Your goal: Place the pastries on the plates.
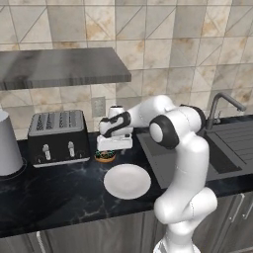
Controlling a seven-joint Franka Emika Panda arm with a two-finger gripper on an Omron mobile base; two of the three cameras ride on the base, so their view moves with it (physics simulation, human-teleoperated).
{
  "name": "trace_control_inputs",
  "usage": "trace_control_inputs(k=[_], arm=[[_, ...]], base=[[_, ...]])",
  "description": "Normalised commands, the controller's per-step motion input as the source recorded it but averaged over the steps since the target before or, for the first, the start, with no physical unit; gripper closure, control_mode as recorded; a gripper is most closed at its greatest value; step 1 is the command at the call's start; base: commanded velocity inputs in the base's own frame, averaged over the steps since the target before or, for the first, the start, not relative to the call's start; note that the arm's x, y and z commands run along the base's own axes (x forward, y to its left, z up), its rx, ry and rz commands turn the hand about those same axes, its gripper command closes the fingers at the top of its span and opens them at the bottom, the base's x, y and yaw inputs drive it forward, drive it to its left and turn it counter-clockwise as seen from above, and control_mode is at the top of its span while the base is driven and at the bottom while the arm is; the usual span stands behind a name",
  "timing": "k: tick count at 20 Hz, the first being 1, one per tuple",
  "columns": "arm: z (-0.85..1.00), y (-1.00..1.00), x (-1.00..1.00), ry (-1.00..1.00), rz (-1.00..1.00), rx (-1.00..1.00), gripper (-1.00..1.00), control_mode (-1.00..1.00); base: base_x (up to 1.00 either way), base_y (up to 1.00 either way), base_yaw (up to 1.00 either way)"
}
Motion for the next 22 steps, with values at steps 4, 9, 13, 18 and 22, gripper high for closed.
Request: trace_control_inputs(k=[4, 9, 13, 18, 22], arm=[[-0.26, 0.00, 0.00, 0.05, 0.00, 0.00, -1.00, -1.00], [-0.32, 0.00, 0.00, 0.04, 0.00, 0.00, -1.00, -1.00], [-0.08, 0.00, 0.00, 0.00, 0.00, 0.00, 1.00, -1.00], [0.00, 0.00, 0.00, 0.00, 0.00, 0.00, 1.00, -1.00], [0.12, -0.21, -0.02, 0.00, 0.00, 0.00, 1.00, -1.00]], base=[[0.00, 0.00, 0.00], [0.00, 0.00, 0.00], [0.00, 0.00, 0.00], [0.00, 0.00, 0.00], [0.00, 0.00, 0.00]])
